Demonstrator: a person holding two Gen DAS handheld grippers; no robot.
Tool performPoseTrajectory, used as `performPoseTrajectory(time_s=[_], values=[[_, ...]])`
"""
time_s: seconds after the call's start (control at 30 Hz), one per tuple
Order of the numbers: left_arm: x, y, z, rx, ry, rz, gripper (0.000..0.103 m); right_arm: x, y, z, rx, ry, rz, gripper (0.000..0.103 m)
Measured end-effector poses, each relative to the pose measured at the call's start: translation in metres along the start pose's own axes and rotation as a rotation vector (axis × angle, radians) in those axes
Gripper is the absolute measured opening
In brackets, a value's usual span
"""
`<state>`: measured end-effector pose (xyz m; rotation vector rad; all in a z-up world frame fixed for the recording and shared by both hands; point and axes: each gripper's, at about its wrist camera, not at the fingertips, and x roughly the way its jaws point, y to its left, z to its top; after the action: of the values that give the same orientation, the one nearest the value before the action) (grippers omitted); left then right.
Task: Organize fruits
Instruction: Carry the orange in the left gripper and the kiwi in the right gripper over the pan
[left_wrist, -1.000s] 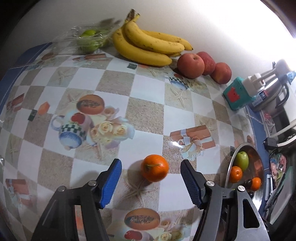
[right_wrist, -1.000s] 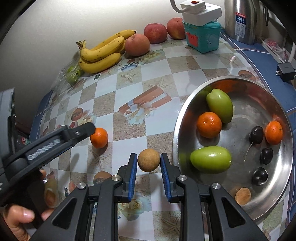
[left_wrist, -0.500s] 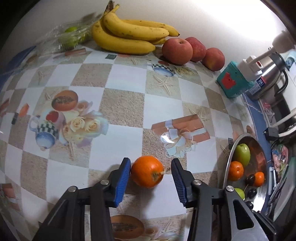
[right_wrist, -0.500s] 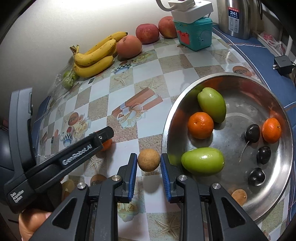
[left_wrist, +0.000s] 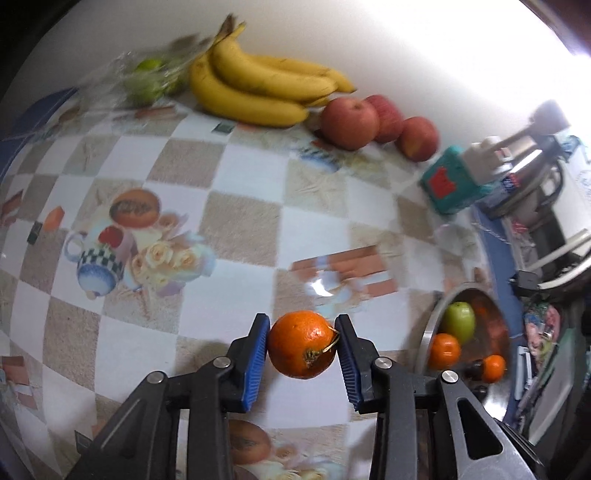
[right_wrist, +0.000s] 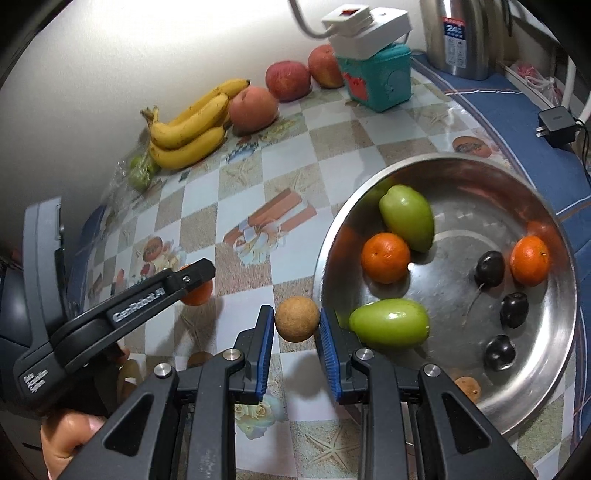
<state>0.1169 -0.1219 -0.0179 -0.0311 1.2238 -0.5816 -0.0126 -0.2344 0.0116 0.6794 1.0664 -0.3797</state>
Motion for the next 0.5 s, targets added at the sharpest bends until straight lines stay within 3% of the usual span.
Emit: performPoseTrajectory(time_s=[0.2, 0.5], values=[[-0.010, -0.038, -0.005, 0.076, 0.008, -0.086, 0.039, -0.022, -0.028, 0.005, 0.077, -0.052, -0.045, 0.027], [0.008, -0.104, -0.034, 0.225, 0.082, -0.118, 0.039, -0.033, -0.079, 0.001, 0.190, -0.039, -0.144, 0.027]])
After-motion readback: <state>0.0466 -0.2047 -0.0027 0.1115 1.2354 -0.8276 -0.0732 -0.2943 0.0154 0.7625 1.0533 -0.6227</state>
